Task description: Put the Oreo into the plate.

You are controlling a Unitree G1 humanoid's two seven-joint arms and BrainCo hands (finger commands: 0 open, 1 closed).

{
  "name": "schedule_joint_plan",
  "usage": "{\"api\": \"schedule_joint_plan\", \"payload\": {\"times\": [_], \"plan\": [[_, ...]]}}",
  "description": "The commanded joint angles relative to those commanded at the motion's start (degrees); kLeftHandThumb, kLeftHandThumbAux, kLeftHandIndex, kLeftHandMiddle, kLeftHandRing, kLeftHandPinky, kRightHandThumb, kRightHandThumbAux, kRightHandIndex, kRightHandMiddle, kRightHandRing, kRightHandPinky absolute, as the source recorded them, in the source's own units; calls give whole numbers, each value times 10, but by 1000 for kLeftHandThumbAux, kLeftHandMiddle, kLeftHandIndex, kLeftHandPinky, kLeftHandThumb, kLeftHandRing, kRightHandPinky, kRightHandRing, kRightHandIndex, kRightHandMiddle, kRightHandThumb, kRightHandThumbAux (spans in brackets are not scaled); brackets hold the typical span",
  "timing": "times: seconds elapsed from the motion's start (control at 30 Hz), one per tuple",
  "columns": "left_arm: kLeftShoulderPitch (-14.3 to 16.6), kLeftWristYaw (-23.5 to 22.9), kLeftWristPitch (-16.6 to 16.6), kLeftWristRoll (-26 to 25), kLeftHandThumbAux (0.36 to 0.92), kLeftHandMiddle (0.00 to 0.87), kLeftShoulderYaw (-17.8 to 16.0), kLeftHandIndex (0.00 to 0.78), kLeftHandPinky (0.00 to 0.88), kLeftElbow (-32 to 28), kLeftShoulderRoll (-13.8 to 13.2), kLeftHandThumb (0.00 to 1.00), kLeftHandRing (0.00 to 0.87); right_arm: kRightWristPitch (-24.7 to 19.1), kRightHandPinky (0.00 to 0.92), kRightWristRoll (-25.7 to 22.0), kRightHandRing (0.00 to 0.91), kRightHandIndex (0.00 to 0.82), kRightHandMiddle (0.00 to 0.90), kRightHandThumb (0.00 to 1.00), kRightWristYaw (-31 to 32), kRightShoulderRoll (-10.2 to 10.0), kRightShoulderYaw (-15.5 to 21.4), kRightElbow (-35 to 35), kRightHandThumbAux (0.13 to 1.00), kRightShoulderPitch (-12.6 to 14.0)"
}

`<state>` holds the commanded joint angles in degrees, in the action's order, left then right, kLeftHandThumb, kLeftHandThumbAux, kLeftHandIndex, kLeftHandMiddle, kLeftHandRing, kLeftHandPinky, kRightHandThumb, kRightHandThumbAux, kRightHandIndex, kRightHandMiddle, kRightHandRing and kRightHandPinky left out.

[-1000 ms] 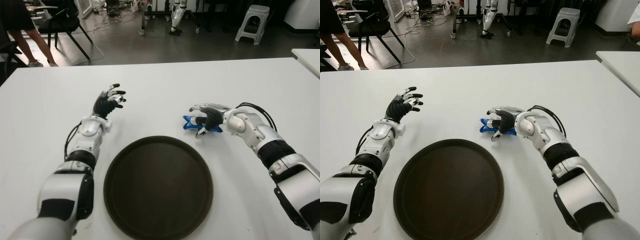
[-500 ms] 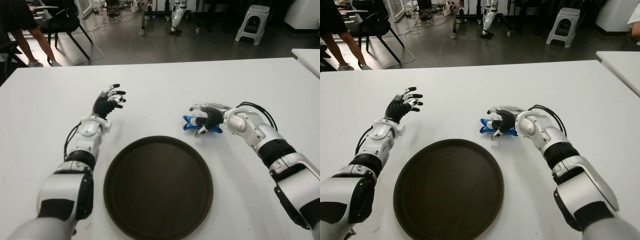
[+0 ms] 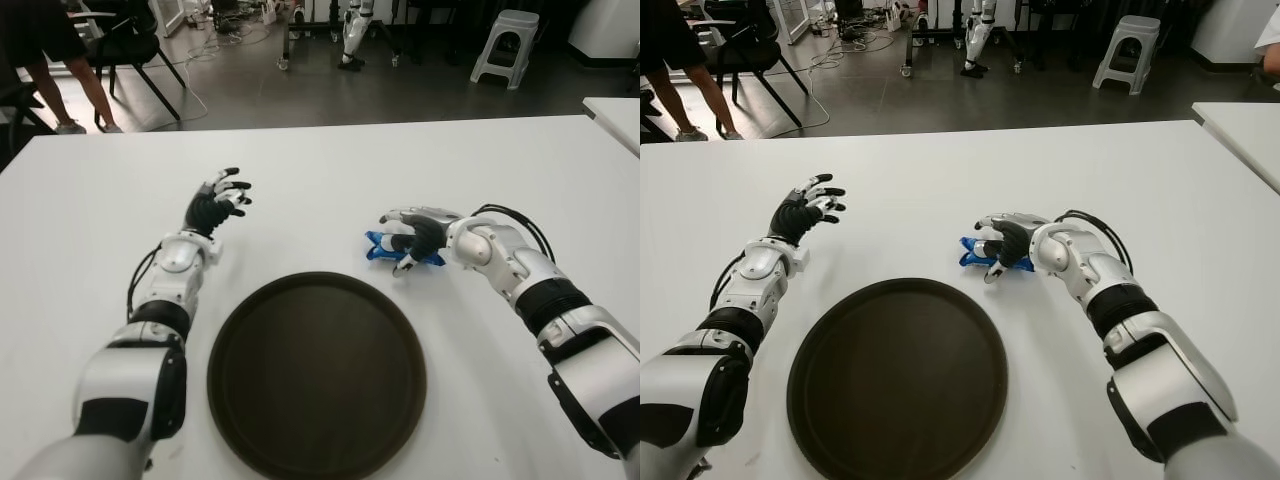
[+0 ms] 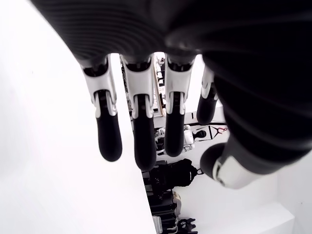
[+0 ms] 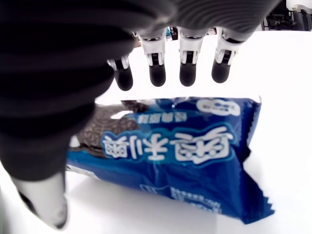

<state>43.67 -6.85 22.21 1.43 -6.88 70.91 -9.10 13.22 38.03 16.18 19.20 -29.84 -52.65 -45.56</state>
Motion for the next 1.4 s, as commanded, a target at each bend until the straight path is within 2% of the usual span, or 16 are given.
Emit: {"api": "schedule_joint_plan", "payload": {"times": [0.77,1.0,1.4], "plan": [[0,1,1,0,680,306,-1,168,411,0,0,219,356,5,73,1,72,73,94,0,-11,-4,-5,-5,788,5],[0,1,0,0,674,304,0,166,422,-1,1,223,356,-2,67,5,69,63,88,0,-9,-5,-11,-3,762,4],[0,4,1,1,665,303,1,168,424,-2,1,225,359,-4,68,4,60,65,84,0,-13,-10,-17,-7,777,5]]}}
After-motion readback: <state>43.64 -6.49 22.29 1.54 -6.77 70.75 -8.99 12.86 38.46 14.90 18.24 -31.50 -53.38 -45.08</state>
